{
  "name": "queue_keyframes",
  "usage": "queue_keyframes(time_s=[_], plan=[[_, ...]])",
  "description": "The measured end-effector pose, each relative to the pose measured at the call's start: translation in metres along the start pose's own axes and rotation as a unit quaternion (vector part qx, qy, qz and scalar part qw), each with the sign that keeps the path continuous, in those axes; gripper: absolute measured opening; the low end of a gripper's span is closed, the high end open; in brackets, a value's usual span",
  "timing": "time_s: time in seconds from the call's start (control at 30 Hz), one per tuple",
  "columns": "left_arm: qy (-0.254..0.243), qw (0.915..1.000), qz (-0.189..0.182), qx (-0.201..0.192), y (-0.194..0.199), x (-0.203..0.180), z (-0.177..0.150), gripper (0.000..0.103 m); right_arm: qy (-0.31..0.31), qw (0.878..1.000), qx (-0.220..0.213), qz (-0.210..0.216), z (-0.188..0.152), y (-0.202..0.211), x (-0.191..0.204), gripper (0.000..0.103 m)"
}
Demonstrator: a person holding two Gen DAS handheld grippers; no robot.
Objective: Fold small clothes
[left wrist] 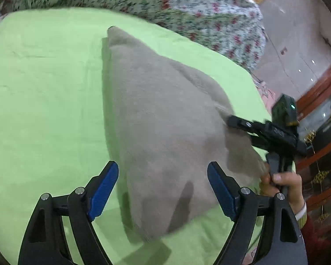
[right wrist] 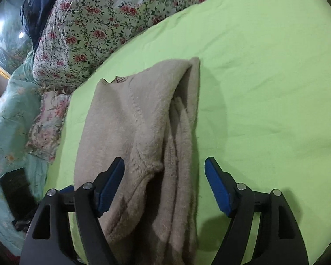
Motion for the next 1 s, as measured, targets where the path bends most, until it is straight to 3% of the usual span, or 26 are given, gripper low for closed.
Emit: queue_keyframes(time_s=[0.07,0.2,0.3,0.33,0.37,0.43,0.5,0.7,0.9,1.0], plan=[[0.015,0.9997,-0.017,0.010,-0.014,0.009,0.006,0.084,0.005,1.000,0.005,0.002,0.004,-0.008,0.001,0.076],[0.065,0.9928,-0.090,0.044,-0.053,0.021,0.017,0.087,-0.001,1.000,0.020,0.024,0.013,-0.022,0.001,0.076],[0.067,0.9920,-0.103,0.030,-0.061,0.022,0.026,0.082,-0.003,0.999,0.025,0.035,0.016,-0.031,0.004,0.074],[0.060,0.9932,-0.096,0.025,-0.060,0.021,0.027,0.074,-0.002,0.999,0.024,0.036,0.016,-0.033,0.006,0.069],[0.053,0.9945,-0.088,0.022,-0.062,0.021,0.029,0.070,-0.001,0.999,0.028,0.036,0.014,-0.037,0.007,0.053],[0.042,0.9960,-0.078,0.015,-0.058,0.018,0.026,0.057,-0.006,0.999,0.027,0.032,0.012,-0.040,0.010,0.047],[0.031,0.9971,-0.069,0.000,-0.046,0.015,0.025,0.050,-0.006,0.999,0.017,0.031,0.011,-0.036,0.017,0.040],[0.010,0.9985,-0.029,-0.044,0.031,0.020,0.012,0.047,0.027,0.998,0.014,0.057,-0.010,-0.033,0.070,0.035],[0.013,0.9970,0.026,-0.071,0.120,0.065,-0.023,0.047,0.065,0.988,0.040,0.131,-0.051,-0.069,0.145,0.035],[0.019,0.9959,0.048,-0.074,0.143,0.091,-0.042,0.047,0.073,0.984,0.064,0.149,-0.073,-0.094,0.172,0.035]])
Point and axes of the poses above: each gripper's, at about its wrist camera, not at the fingertips, and y roughly against the way its jaws point, x to its left, z to its top, the point moved 7 cm from there along -y, roughly the way its jaws point, and after that the axes turned 5 degrees about -y, right-handed, at the moved point
